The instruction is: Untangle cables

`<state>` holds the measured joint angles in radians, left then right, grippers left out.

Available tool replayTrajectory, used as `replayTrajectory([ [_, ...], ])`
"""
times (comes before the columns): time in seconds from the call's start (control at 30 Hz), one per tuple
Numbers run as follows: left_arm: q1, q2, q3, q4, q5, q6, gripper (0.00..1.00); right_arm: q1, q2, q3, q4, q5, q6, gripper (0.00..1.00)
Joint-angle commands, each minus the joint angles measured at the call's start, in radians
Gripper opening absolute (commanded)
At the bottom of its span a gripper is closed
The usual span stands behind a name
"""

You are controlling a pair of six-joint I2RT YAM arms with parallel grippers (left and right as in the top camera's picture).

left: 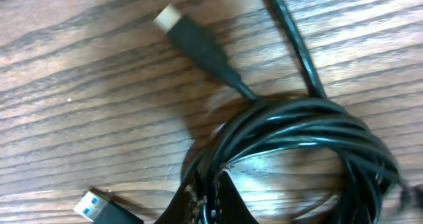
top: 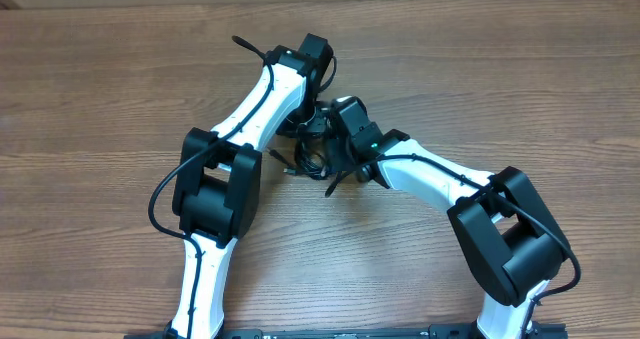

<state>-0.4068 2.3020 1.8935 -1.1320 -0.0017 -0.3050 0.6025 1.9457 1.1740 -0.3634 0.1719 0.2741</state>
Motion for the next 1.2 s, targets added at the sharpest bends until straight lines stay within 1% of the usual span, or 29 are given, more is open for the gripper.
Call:
replayTrajectory([
  [0.0, 0.003, -0.007, 0.007, -0.012, -0.014, 0.021, 0.05, -0.045, -0.007, -0.010, -0.038, 0.461, 0.137, 0.51],
  [0.03, 0.003, -0.007, 0.007, -0.012, -0.014, 0.021, 0.05, -0.054, -0.024, -0.010, -0.051, 0.514, 0.143, 0.51],
  [0.07, 0.003, -0.007, 0.007, -0.011, -0.014, 0.021, 0.05, -0.060, -0.034, -0.010, -0.054, 0.526, 0.142, 0.54],
  [0.13, 0.003, -0.007, 0.007, -0.009, -0.014, 0.021, 0.05, -0.075, -0.054, -0.010, -0.054, 0.531, 0.143, 0.56],
  [0.33, 0.003, -0.007, 0.007, -0.009, -0.014, 0.021, 0.05, -0.134, -0.120, 0.006, -0.052, 0.534, 0.158, 0.57],
  [0.47, 0.003, -0.007, 0.007, -0.009, -0.014, 0.021, 0.05, -0.191, -0.205, 0.011, -0.069, 0.531, 0.218, 0.58],
  [0.5, 0.003, -0.007, 0.007, -0.008, -0.014, 0.021, 0.05, -0.208, -0.227, 0.011, -0.079, 0.486, 0.247, 0.61],
  [0.57, 0.003, -0.007, 0.007, -0.008, -0.017, 0.021, 0.05, -0.223, -0.240, 0.011, -0.089, 0.386, 0.247, 0.62],
  [0.63, 0.003, -0.007, 0.007, -0.009, -0.017, 0.021, 0.05, -0.239, -0.241, 0.011, -0.115, 0.189, 0.255, 0.62],
  [0.67, 0.003, -0.007, 0.007, -0.009, -0.017, 0.021, 0.06, -0.242, -0.241, 0.011, -0.118, 0.129, 0.254, 0.61],
  [0.7, 0.003, -0.007, 0.007, -0.009, -0.017, 0.021, 0.06, -0.247, -0.241, 0.011, -0.118, -0.017, 0.254, 0.61],
  [0.73, 0.003, -0.007, 0.007, -0.009, -0.017, 0.021, 0.05, -0.249, -0.240, 0.011, -0.116, -0.117, 0.254, 0.60],
  [0.77, 0.003, -0.007, 0.007, -0.009, -0.017, 0.021, 0.06, -0.249, -0.240, 0.011, -0.115, -0.187, 0.254, 0.58],
  [0.83, 0.003, -0.007, 0.007, -0.009, -0.018, 0.021, 0.06, -0.249, -0.235, 0.010, -0.118, -0.371, 0.255, 0.44],
  [0.9, 0.003, -0.007, 0.007, -0.009, -0.018, 0.022, 0.06, -0.243, -0.232, 0.005, -0.122, -0.445, 0.266, 0.38],
  [0.93, 0.003, -0.007, 0.007, -0.009, -0.017, 0.038, 0.06, -0.236, -0.232, -0.006, -0.121, -0.480, 0.299, 0.38],
  [1.03, 0.003, -0.007, 0.007, -0.010, -0.016, 0.063, 0.05, -0.211, -0.232, -0.045, -0.109, -0.488, 0.356, 0.38],
  [1.1, 0.006, -0.007, 0.007, -0.013, 0.000, 0.066, 0.04, -0.196, -0.232, -0.073, -0.084, -0.488, 0.355, 0.37],
  [1.17, 0.013, -0.007, 0.007, -0.011, 0.055, 0.087, 0.04, -0.178, -0.232, -0.107, -0.045, -0.488, 0.355, 0.37],
])
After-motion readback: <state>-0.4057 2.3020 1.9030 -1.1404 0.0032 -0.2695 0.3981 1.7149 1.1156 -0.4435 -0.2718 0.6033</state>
